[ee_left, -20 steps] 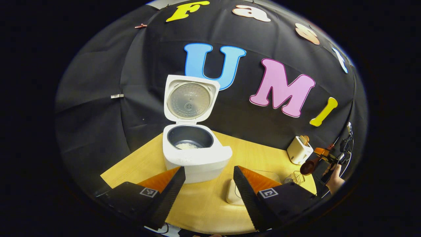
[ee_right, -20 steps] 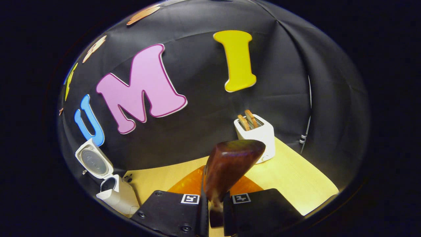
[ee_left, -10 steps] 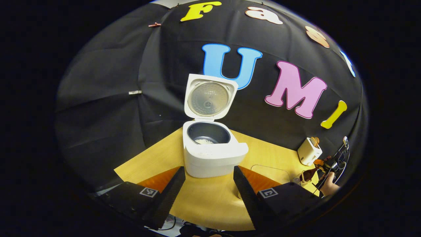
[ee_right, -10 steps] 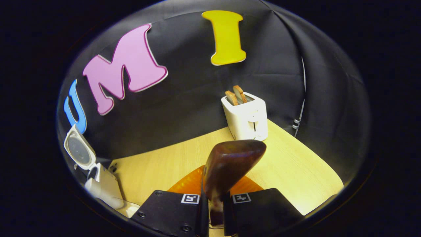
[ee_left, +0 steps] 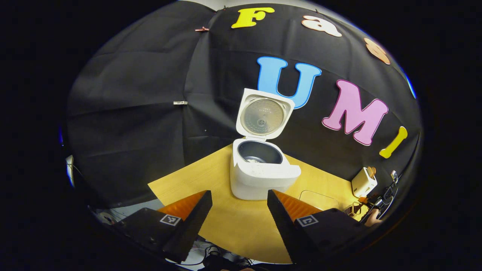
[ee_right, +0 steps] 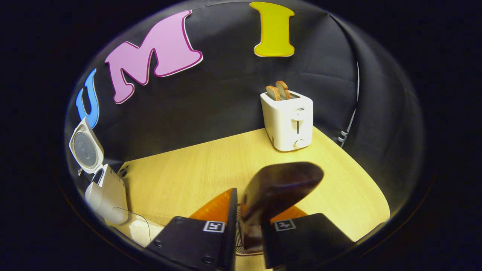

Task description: Close the left gripper, press the button to open the rice cooker; take a wooden spoon from the chopstick holder with the right hand, scoop a spoonful of rice and pour it into the rice cooker, then put the wooden spoon back into the chopstick holder.

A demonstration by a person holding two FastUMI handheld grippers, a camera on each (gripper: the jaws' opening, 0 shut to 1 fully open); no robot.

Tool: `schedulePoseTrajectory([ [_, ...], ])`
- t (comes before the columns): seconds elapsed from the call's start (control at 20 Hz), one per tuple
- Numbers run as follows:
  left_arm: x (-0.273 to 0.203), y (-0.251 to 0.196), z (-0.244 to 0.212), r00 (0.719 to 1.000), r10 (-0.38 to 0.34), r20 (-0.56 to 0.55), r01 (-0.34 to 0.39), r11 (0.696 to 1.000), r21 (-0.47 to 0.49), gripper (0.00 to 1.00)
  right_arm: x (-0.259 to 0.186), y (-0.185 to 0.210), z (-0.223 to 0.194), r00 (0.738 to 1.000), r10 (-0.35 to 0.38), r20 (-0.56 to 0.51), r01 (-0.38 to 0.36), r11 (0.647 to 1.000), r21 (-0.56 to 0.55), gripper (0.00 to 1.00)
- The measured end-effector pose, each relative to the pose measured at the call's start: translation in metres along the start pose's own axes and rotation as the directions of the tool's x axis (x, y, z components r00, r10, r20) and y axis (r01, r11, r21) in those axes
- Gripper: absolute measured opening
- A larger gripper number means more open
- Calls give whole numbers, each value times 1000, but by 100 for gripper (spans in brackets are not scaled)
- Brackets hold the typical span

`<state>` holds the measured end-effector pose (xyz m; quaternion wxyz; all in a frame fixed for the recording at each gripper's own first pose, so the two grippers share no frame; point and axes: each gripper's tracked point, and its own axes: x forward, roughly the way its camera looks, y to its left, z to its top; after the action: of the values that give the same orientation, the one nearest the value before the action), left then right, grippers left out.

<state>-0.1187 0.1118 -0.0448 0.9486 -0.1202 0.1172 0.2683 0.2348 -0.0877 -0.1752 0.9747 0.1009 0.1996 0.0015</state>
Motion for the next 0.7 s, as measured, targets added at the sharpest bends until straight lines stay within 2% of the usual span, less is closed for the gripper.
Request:
schedulePoseTrajectory([
  [0.05, 0, 0, 0, 1000, 3, 0, -3, 1000, -2, 95, -3, 0, 1, 1000, -2, 1, 2, 1000, 1, 23],
  [0.15, 3, -2, 2, 1000, 2, 2, -2, 1000, 2, 95, -7, 2, 4, 1000, 3, 7, -3, 1000, 17, 48],
  [0.3, 10, -11, 11, 1000, -22, 7, 22, 999, 28, 95, -20, 2, 11, 1000, 6, 12, -6, 998, 58, 99],
  [0.45, 22, -21, 30, 998, -62, 33, 59, 996, 67, 95, -36, 1, 20, 1000, -3, 28, 1, 997, 81, 99],
  [0.7, 55, -33, 71, 988, -135, 71, 124, 982, 140, 95, -75, -11, 27, 996, -82, 32, 79, 992, 101, 98],
])
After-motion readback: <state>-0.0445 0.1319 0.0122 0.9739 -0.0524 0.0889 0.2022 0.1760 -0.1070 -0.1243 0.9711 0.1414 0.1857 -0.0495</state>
